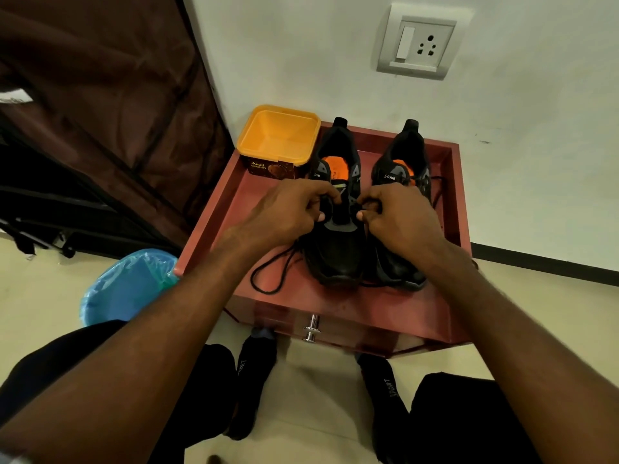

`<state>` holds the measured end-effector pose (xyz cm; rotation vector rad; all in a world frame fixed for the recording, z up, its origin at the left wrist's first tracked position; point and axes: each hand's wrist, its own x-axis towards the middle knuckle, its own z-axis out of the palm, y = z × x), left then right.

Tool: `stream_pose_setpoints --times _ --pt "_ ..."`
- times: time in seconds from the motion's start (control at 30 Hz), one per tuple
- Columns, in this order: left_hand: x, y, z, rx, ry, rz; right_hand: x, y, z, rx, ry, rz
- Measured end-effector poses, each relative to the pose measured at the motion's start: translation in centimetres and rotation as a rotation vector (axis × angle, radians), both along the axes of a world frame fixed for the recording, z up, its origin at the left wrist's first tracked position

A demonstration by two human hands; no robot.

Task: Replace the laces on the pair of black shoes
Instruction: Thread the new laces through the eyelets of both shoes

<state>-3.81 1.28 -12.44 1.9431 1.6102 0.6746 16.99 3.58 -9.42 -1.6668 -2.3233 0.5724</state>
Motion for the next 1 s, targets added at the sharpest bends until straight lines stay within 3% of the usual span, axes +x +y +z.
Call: stream_pose_setpoints --times 0.27,0.5,0.63,0.73,0.87,0.93,1.0 --pt "-0.6 -0.5 1.4 -0.009 -0.076 0.038 0.8 0.7 -0.6 -0.052 0.074 -0.001" --pt "-0.8 -1.0 1.9 -0.094 -0.051 0.096 0.8 1.0 0.2 -0.101 0.012 0.025" --pt "-0.7 -1.0 2.9 -0.060 -0.003 0.233 0.3 0.5 2.9 -0.309 0.284 0.059" --pt "0.0 -1.0 4.2 -0.101 -0.223 0.338 -0.3 -0.2 5.4 -0.479 0.527 0.033" --pt "2.3 -1.6 6.0 -0.355 -0.822 0.387 -1.1 -0.8 7.3 -0.582 0.812 0.032" --pt "3.3 -1.8 6.5 -0.432 -1.097 0.394 -1.4 -0.8 7.7 -0.584 0.900 0.023" --pt "3.6 -1.8 6.7 -0.498 -1.209 0.343 -1.5 -0.7 7.7 -0.550 0.921 0.002"
